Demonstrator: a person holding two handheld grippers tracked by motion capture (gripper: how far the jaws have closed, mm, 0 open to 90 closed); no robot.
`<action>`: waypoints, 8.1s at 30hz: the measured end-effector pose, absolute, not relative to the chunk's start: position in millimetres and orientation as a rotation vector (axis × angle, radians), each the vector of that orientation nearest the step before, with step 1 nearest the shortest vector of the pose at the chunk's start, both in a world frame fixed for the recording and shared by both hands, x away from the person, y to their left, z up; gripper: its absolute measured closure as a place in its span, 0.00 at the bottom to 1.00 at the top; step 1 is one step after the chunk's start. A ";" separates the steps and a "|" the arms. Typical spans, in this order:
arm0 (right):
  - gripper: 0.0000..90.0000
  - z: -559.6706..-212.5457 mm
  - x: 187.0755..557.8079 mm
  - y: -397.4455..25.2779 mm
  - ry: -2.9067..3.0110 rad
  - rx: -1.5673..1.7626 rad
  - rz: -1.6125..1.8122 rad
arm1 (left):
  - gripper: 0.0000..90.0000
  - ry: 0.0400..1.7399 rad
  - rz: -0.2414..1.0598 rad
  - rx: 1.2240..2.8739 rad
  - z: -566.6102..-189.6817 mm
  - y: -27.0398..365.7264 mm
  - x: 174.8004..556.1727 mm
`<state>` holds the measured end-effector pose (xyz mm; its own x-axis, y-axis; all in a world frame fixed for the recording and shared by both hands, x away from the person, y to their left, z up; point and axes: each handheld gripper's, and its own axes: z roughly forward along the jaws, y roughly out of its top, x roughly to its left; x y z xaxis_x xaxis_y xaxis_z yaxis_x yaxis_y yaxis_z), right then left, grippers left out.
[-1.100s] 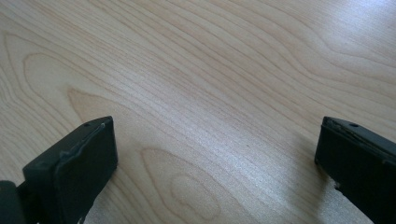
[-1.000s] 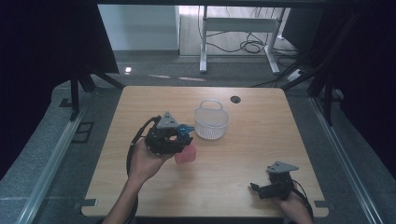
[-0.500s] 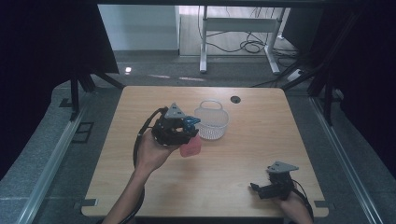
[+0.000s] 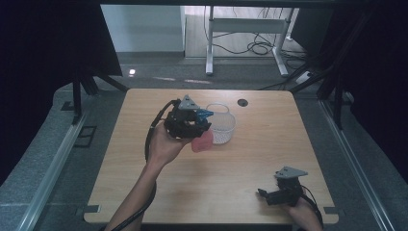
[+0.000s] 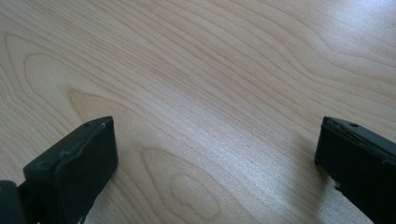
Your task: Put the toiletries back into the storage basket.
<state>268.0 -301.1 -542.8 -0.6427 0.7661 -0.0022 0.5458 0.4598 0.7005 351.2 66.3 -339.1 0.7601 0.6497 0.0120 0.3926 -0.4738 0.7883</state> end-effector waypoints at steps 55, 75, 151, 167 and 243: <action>0.00 -542.9 268.2 -300.9 2.404 1.106 0.984 | 0.59 0.884 0.501 2.081 -351.2 -8.6 439.1; 0.00 -542.8 268.2 -301.0 2.409 1.102 0.982 | 0.59 0.937 0.492 2.083 -391.3 -10.2 448.0; 0.00 -542.7 268.2 -300.6 2.412 1.100 0.987 | 0.13 0.974 0.385 2.067 -416.5 -1.7 444.9; 0.00 -542.8 268.3 -300.7 2.412 1.097 0.987 | 0.13 0.927 0.365 2.065 -409.5 4.6 430.2; 0.00 -542.8 268.3 -300.5 2.410 1.098 0.985 | 0.13 0.884 0.412 2.043 -416.7 76.3 347.2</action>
